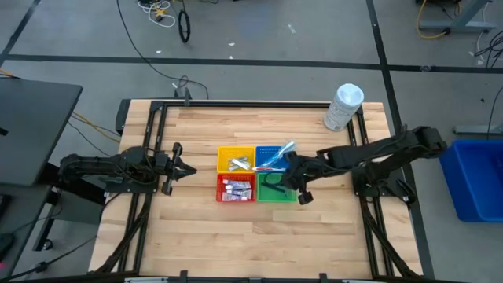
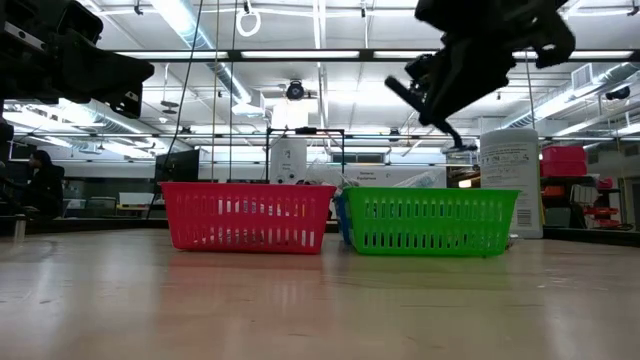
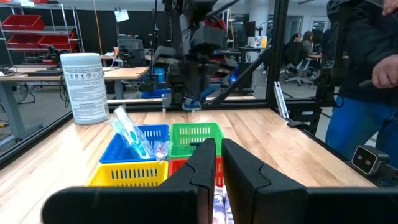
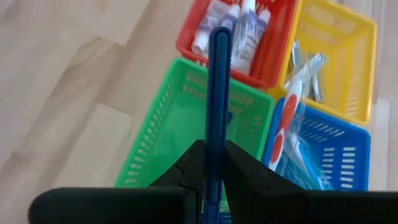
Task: Pick & Place Travel size toiletries
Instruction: Put the shaver into the green bin
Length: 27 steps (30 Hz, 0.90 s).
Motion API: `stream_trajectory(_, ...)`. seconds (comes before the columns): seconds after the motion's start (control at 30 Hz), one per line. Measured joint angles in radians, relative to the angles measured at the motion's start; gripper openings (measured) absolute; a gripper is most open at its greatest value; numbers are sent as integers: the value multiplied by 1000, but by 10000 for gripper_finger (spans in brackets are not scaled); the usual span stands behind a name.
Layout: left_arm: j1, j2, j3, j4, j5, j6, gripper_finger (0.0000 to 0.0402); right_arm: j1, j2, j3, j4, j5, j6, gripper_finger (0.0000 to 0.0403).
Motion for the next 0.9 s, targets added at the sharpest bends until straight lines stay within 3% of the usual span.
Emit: stream_trajectory(0.9, 0, 0, 0, 0, 0, 0, 32, -53, 211, -1, 33, -1, 0, 46)
